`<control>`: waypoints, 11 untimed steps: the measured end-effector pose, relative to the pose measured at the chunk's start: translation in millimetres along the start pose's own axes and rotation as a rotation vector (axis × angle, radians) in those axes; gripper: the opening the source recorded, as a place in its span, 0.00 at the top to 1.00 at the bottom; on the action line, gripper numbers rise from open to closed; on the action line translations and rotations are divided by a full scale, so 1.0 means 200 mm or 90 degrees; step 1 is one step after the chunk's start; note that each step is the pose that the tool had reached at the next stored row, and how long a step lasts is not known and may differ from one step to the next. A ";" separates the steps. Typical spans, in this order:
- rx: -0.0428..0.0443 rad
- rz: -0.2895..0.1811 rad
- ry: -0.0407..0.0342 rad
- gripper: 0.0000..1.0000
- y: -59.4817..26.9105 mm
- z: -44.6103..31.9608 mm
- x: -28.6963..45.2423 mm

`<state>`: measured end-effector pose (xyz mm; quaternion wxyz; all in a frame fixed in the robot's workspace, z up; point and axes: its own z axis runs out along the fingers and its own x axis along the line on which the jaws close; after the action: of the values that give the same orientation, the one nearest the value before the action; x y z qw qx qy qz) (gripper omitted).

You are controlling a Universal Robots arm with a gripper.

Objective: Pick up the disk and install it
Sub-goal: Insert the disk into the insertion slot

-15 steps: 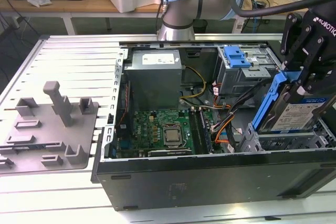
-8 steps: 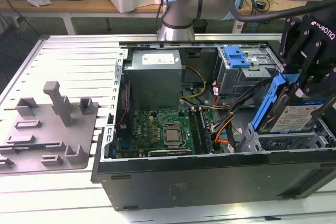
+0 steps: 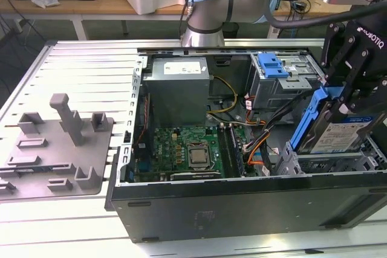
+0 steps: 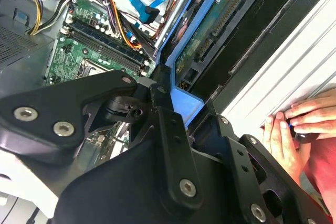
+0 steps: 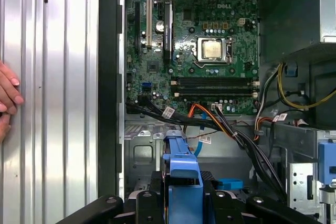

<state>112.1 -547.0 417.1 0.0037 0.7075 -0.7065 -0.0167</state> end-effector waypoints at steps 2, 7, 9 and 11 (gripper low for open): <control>0.0000 0.000 0.0000 0.63 0.000 0.004 0.000; -0.0002 0.000 0.0000 0.63 -0.001 0.016 0.000; -0.0002 0.000 0.0000 0.63 -0.001 0.021 0.000; -0.0003 0.000 -0.0001 0.63 -0.002 0.028 0.000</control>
<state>112.4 -547.0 411.5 0.0038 0.7075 -0.7065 -0.0169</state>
